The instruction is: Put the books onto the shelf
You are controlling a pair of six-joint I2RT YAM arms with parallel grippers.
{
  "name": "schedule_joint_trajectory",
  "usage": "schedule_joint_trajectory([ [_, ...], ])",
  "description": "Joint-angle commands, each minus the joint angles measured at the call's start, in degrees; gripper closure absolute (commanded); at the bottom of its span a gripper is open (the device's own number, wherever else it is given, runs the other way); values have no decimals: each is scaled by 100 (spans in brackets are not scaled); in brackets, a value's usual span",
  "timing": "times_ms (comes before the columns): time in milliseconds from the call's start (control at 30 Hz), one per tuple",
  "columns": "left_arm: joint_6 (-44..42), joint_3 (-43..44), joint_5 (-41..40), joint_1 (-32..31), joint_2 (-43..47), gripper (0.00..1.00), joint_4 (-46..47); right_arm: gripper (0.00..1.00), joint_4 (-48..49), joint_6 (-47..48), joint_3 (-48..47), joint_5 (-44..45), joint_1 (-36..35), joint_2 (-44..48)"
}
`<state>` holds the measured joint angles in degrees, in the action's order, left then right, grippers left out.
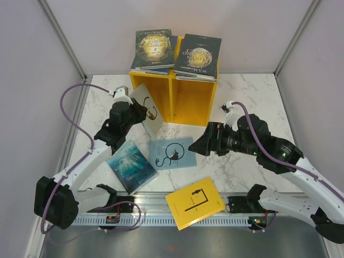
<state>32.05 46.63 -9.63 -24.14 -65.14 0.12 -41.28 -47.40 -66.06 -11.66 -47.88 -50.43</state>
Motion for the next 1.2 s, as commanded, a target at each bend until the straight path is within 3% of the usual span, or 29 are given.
schedule_joint_trajectory([
  [0,177,154,-1118,-73,-7,98,1576,2,-47,-138,67,85,-11,60],
  [67,519,-197,-1714,-161,-51,98,2086,2,-38,-217,120,6,-11,51],
  [200,925,-567,-2060,-240,-533,98,3413,2,-38,-332,146,-73,-20,16],
  [633,855,-207,-2668,-460,-3178,98,6576,2,-232,-174,217,-337,-20,-335],
  [933,855,390,-2693,-539,-4436,98,6721,2,-179,458,-73,-898,384,-1284],
  [1167,829,978,-2624,-548,-4946,88,6273,2,295,775,-100,-1593,1043,-1960],
])
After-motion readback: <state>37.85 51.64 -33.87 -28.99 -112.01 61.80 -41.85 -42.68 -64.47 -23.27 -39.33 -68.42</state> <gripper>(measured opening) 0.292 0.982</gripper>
